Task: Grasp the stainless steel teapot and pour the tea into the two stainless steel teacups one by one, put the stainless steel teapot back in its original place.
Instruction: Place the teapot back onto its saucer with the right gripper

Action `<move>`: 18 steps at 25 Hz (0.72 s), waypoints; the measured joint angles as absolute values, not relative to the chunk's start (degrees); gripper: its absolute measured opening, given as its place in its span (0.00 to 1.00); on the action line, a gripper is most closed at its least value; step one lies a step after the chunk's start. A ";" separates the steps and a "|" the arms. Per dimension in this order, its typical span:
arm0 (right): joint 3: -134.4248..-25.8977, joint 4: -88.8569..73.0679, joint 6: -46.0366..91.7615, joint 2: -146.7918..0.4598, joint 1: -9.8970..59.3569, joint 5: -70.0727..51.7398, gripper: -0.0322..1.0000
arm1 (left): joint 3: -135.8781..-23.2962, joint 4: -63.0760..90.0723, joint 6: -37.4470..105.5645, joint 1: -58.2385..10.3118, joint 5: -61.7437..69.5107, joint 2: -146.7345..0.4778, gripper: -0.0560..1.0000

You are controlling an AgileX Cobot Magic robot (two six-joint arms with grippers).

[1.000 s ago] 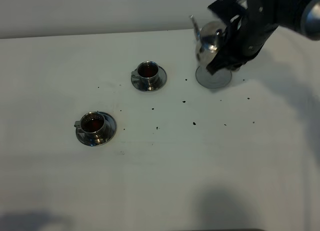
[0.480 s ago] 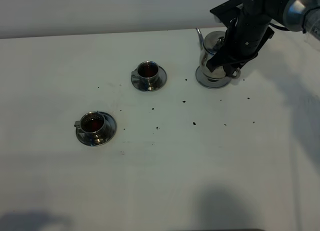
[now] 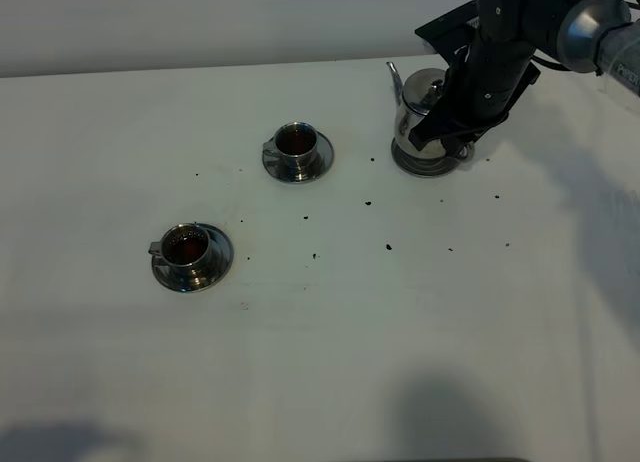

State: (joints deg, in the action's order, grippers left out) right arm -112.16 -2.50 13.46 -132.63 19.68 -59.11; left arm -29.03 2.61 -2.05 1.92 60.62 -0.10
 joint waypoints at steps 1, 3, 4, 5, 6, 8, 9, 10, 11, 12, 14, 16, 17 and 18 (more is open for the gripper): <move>-112.16 -2.04 13.46 -132.63 19.68 -58.87 0.20 | -29.03 2.61 -2.05 1.92 60.62 -0.10 0.48; -112.16 -1.60 13.52 -132.63 19.68 -58.47 0.20 | -29.03 2.61 -2.05 1.92 60.62 -0.10 0.48; -112.16 -1.53 13.52 -132.63 19.68 -58.31 0.20 | -29.03 2.61 -2.05 1.92 60.62 -0.10 0.48; -112.16 -1.41 13.52 -132.63 19.68 -58.05 0.20 | -29.03 2.61 -2.05 1.92 60.62 -0.10 0.48; -112.16 -1.37 13.52 -132.63 19.68 -57.66 0.20 | -29.03 2.61 -2.05 1.92 60.62 -0.10 0.48; -112.16 -1.29 13.52 -132.63 19.68 -57.42 0.20 | -29.03 2.61 -2.05 1.92 60.62 -0.10 0.48; -112.16 -1.27 13.52 -132.63 19.68 -57.37 0.20 | -29.03 2.61 -2.05 1.92 60.62 -0.10 0.48; -112.16 -1.23 13.52 -132.63 19.68 -57.37 0.20 | -29.03 2.61 -2.05 1.92 60.62 -0.10 0.48; -112.16 -1.23 13.52 -132.63 19.68 -57.37 0.20 | -29.03 2.61 -2.00 1.92 60.62 -0.10 0.48; -112.16 -1.23 13.52 -132.63 19.68 -57.37 0.20 | -29.03 2.61 -2.00 1.92 60.62 -0.10 0.48; -112.15 -1.23 13.52 -132.63 19.68 -57.56 0.20 | -29.03 2.61 -2.00 1.92 60.62 -0.10 0.48; -111.53 -1.23 13.52 -132.63 19.68 -57.28 0.20 | -29.03 2.61 -2.00 1.92 60.62 -0.10 0.48; -111.31 -1.23 13.52 -132.68 19.68 -57.29 0.20 | -29.03 2.61 -2.00 1.92 60.62 -0.10 0.48; -111.12 -1.23 13.52 -132.96 19.68 -57.29 0.20 | -29.03 2.61 -2.00 1.92 60.62 -0.10 0.48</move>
